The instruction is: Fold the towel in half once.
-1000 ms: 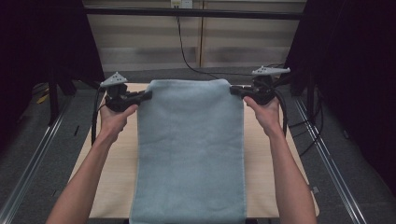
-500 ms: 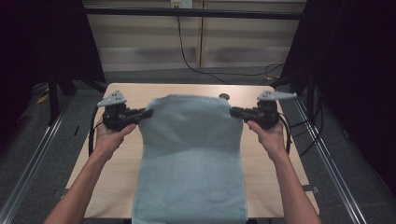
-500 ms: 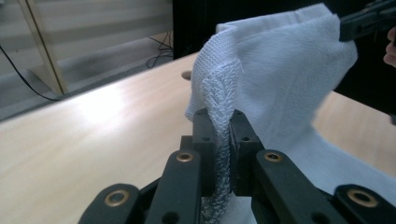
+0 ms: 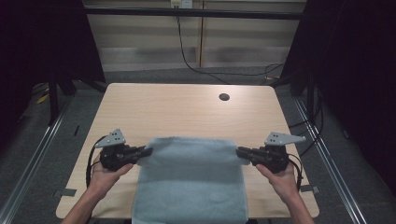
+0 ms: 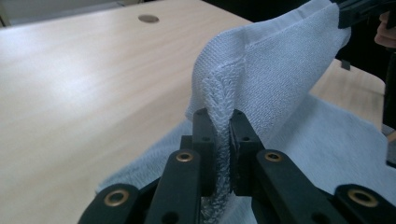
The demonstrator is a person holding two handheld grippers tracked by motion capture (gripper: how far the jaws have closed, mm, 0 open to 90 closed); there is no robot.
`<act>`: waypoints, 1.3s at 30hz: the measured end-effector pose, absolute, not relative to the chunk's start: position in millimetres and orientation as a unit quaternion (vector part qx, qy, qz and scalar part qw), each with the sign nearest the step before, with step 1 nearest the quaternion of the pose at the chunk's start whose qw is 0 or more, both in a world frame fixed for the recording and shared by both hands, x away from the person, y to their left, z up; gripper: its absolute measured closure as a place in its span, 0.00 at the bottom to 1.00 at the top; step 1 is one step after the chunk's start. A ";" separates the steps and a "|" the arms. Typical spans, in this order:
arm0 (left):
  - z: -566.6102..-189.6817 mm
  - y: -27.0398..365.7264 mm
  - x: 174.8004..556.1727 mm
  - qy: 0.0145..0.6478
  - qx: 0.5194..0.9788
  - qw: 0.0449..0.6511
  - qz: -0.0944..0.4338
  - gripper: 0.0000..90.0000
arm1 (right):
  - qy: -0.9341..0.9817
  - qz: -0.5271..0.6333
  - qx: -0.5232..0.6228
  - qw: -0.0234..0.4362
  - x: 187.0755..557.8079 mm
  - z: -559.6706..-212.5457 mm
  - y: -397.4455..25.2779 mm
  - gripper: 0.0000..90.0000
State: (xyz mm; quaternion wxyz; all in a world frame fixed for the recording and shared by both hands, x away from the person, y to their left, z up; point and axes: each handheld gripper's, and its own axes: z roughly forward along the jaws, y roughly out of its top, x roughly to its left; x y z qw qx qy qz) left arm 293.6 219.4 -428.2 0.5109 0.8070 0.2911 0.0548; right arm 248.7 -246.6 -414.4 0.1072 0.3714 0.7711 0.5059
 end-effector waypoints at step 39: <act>-508.8 203.6 339.8 0.355 0.825 0.439 0.038 0.92 | 0.817 0.364 0.441 0.070 297.3 -494.6 -220.3 0.94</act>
